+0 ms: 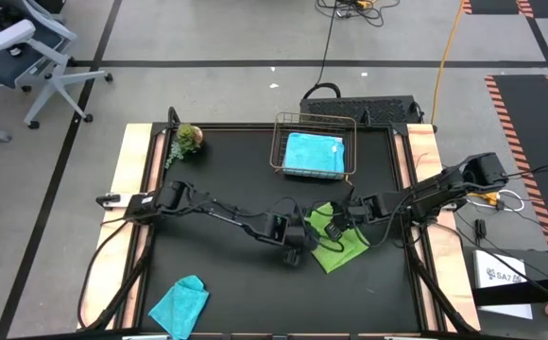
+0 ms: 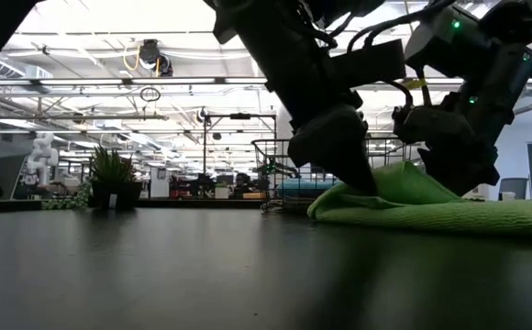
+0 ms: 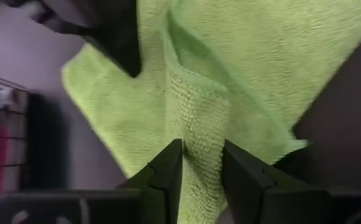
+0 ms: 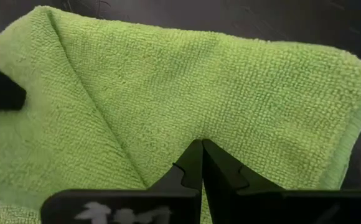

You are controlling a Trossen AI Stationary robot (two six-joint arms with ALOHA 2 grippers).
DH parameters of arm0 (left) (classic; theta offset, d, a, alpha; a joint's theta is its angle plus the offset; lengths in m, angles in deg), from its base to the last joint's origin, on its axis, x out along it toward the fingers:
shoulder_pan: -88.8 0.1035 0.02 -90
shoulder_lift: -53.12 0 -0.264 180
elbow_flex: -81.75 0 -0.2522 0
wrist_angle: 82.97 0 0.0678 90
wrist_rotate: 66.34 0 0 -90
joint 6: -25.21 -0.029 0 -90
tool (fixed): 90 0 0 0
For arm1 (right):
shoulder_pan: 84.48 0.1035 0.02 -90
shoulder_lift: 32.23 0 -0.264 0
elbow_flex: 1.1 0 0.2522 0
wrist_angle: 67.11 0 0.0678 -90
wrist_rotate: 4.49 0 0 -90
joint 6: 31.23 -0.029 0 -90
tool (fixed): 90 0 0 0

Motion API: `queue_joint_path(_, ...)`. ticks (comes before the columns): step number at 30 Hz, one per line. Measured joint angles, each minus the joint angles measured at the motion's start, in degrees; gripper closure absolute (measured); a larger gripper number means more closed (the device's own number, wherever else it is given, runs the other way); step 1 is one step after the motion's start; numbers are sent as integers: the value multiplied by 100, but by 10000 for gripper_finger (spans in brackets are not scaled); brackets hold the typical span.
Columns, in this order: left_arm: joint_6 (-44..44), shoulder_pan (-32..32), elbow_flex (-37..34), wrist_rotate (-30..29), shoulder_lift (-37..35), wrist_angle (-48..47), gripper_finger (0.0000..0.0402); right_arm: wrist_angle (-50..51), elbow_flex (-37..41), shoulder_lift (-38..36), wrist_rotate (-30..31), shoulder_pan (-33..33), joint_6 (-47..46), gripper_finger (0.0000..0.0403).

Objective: Fold microfiber towels
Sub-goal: Fold the green towel

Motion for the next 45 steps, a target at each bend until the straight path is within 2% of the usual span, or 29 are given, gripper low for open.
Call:
queue_joint_path(4,-239,84,0,-261,-86,145,328,-5,0,0,-12,0,-41,403)
queue_joint_path(9,-234,368,7,-263,-134,346,369,-118,4,-23,-7,0,0,403)
queue_joint_path(13,-120,592,4,247,-125,409,395,-29,4,-118,161,0,4,403)
queue_joint_path(17,274,714,4,445,-125,396,377,215,4,-350,561,-2,13,403)
queue_joint_path(22,283,758,4,513,-125,398,343,716,4,-821,908,-13,3,403)
queue_joint_path(30,210,773,-160,619,-125,527,320,727,2,-1595,1053,37,-8,403)
queue_joint_path(33,213,820,-168,469,-125,504,320,441,2,-1599,1040,180,-4,403)
queue_joint_path(38,153,937,-168,-185,-225,427,320,138,-2,-1400,874,378,3,403)
queue_joint_path(41,177,1038,-168,-135,-365,168,320,225,-2,-1362,741,495,89,403)
queue_joint_path(45,404,1041,-168,208,-563,-475,320,256,-27,-1399,697,678,766,403)
